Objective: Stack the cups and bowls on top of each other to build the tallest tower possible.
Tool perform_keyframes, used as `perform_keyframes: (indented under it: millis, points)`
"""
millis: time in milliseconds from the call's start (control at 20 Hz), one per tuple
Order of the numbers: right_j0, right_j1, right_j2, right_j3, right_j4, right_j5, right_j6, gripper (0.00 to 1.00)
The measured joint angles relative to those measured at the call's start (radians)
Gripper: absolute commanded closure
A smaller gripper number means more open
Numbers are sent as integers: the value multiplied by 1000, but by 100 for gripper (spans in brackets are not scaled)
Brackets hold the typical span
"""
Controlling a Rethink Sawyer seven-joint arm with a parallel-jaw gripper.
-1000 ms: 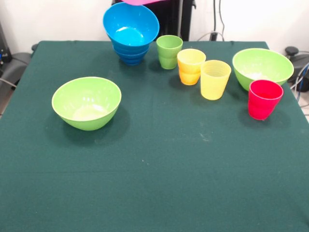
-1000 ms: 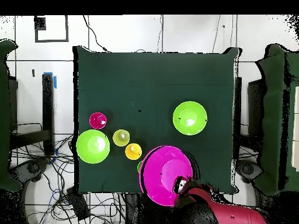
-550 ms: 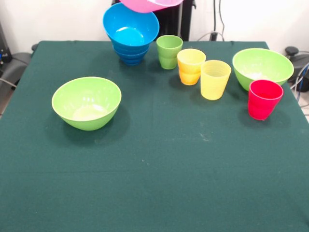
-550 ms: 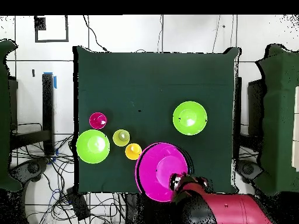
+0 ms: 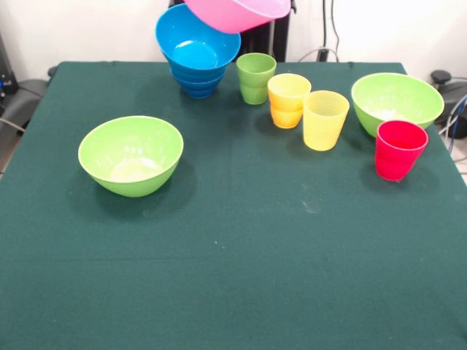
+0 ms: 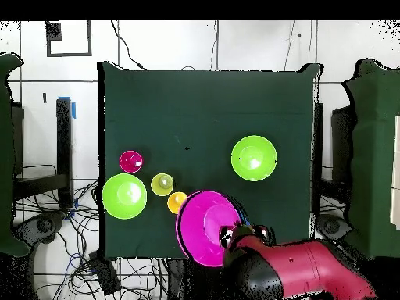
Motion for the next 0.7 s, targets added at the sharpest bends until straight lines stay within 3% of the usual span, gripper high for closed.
perform_keyframes:
  millis: [400, 700]
  points:
    - [1, 100, -20, -36, -85, -79, 0, 100]
    - [-18, 150, -20, -42, -105, -127, 0, 100]
